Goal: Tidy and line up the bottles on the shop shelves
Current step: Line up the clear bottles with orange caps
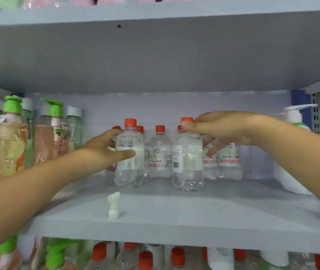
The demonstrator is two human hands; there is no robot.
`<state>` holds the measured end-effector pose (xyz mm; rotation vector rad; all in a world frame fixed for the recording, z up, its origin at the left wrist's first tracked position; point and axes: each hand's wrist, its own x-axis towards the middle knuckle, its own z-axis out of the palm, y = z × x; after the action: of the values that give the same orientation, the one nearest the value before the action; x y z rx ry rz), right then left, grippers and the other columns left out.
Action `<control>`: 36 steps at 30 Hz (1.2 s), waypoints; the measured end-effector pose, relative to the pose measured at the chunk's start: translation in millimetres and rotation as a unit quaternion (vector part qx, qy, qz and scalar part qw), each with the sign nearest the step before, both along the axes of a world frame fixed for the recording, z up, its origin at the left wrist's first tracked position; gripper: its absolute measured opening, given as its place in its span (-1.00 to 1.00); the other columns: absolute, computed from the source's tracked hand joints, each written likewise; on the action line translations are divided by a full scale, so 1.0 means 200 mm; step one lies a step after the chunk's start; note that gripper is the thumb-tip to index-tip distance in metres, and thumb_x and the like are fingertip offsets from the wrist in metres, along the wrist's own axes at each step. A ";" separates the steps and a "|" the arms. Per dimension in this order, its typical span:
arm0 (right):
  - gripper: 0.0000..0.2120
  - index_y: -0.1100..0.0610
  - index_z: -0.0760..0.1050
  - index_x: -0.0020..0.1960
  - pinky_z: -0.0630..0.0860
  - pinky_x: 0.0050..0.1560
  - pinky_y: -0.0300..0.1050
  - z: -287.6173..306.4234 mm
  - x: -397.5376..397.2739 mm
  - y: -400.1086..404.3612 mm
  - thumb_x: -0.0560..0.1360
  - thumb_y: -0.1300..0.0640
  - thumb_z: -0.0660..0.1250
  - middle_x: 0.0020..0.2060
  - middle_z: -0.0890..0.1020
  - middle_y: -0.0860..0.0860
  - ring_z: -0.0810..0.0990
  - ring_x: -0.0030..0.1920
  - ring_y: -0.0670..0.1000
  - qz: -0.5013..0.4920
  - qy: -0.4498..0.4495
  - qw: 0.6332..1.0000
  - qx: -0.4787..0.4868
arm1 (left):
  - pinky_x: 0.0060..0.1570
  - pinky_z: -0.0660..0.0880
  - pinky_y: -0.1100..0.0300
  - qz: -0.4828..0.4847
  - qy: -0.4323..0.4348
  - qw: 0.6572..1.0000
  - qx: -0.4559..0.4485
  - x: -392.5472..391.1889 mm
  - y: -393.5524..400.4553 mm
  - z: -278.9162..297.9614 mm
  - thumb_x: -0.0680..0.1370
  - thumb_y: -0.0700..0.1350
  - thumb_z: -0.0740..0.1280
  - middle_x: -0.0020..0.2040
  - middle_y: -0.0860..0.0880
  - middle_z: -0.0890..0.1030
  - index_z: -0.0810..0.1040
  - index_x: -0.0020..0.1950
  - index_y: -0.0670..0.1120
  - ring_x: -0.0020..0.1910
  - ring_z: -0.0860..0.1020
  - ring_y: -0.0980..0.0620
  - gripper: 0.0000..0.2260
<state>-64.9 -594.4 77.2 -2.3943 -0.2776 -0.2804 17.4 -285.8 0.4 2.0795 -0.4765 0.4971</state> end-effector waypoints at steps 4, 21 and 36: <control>-0.18 -0.11 0.37 0.40 0.66 0.01 -0.01 -0.08 0.07 0.16 0.26 -0.39 0.54 0.31 0.46 -0.13 0.74 -0.08 -0.01 -0.066 -0.045 0.992 -0.102 | -0.36 0.61 0.25 0.090 0.014 0.993 0.072 -0.02 0.05 0.07 0.36 0.30 0.55 0.06 0.16 0.51 0.31 0.41 0.25 -0.28 0.72 0.07 -0.29; -0.61 -0.03 0.47 0.26 0.67 -0.19 -0.22 0.03 0.34 0.65 0.52 -0.11 0.47 0.06 0.63 -0.05 0.69 -0.01 -0.03 0.031 0.056 0.992 -0.107 | 0.04 0.61 0.07 0.127 0.085 0.982 0.112 0.03 0.20 0.00 0.51 -0.10 0.49 0.13 -0.04 0.56 -0.14 0.67 0.03 0.01 0.61 -0.05 -0.04; -0.01 -0.12 0.31 0.52 0.57 0.27 0.04 -0.27 0.52 0.67 0.19 -0.46 0.49 0.38 0.50 -0.05 0.60 0.25 0.01 -0.016 -0.138 0.990 0.036 | -0.30 0.35 0.32 0.098 0.080 0.987 0.096 0.11 0.25 -0.07 0.45 0.07 0.55 0.08 0.12 0.57 0.30 0.42 0.04 -0.11 0.50 0.18 -0.36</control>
<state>40.0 -460.0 22.5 -2.2873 -0.3501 -0.6280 38.7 -235.5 -13.3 2.3450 -0.2325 0.4054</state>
